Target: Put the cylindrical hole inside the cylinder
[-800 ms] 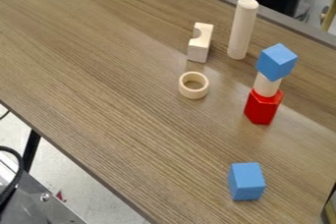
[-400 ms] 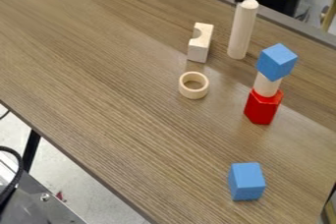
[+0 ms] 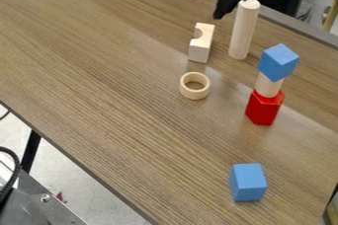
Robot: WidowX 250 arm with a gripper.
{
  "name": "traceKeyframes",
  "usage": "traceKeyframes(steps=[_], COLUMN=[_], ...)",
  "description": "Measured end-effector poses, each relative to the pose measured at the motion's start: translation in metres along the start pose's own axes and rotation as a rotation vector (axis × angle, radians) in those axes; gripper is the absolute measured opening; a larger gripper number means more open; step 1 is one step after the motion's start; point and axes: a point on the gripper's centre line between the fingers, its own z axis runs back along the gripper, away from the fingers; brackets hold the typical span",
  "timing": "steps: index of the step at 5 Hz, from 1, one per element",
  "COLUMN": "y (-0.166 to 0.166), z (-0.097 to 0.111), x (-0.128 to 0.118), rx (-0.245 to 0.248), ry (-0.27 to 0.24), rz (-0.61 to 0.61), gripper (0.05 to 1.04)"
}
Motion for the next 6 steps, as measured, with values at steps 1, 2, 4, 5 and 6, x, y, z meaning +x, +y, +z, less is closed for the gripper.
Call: traceKeyframes(steps=[1, 2, 4, 5, 6], y=[-0.003, -0.015, -0.039, -0.048, -0.049], z=[-0.007, -0.02, -0.077, -0.083, -0.084], x=[-0.011, -0.015, -0.022, -0.023, -0.023], rx=[-0.071, -0.179, -0.197, -0.179, -0.182], ry=[0.011, 0.007, 0.093, 0.095, 0.093], rz=[0.039, 0.011, -0.092, -0.137, -0.141], gripper=[1.0, 1.0, 1.0, 1.0, 1.0])
